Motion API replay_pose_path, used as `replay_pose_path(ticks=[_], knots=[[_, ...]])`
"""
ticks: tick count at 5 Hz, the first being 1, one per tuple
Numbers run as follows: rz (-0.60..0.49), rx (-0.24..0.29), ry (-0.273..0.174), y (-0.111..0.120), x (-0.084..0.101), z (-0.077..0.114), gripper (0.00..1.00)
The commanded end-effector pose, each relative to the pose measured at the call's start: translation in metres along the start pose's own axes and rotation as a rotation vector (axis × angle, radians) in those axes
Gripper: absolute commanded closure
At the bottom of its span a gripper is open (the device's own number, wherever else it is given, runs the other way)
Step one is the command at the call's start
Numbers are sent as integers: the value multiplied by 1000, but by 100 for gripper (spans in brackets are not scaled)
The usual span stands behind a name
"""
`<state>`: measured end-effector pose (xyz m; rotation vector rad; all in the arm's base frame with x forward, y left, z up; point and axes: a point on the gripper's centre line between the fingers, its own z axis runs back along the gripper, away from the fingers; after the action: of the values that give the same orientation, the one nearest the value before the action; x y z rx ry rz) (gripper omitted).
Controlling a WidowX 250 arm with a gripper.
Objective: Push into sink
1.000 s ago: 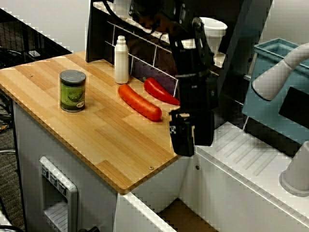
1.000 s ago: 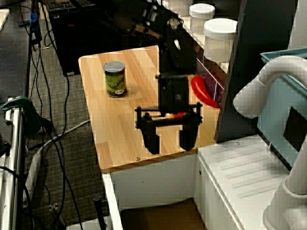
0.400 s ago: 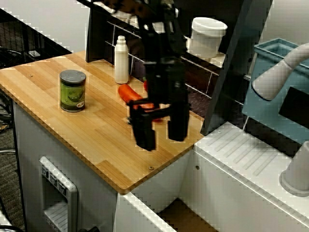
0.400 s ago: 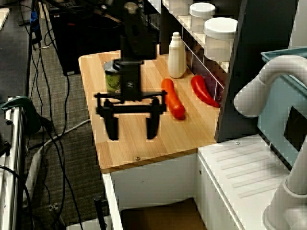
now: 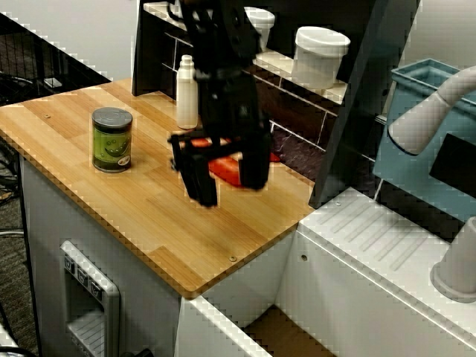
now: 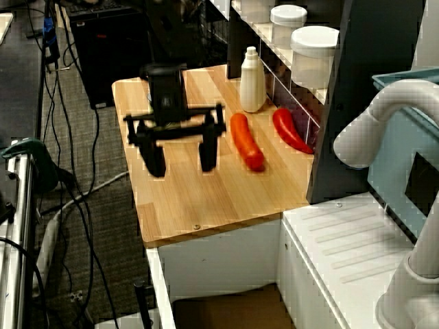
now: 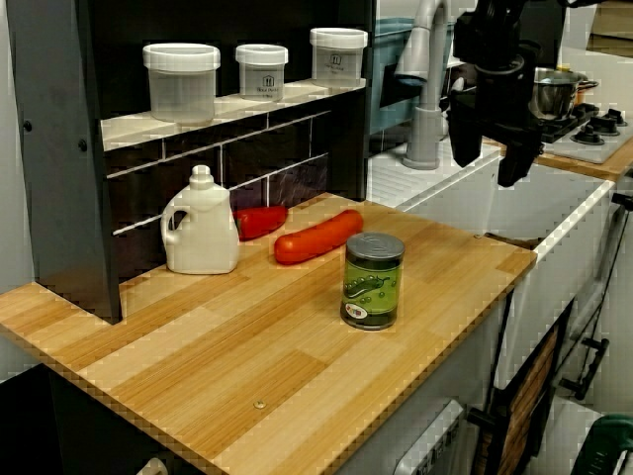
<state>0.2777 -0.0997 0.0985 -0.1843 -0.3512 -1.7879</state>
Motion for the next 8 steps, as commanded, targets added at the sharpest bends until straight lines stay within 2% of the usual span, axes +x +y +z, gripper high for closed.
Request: replay_pose_path(ticks=[1,2,3,5,6,8], knots=[[-48,29,54,22,-35,48,0],[-93,-23,59,28,-52,59,0],[-82,-18,59,26,-67,67,0],[-66,-65,96,26,-107,80,0],[-42,-82,96,23,-125,83,0],[-3,-66,68,15,-151,100,0]])
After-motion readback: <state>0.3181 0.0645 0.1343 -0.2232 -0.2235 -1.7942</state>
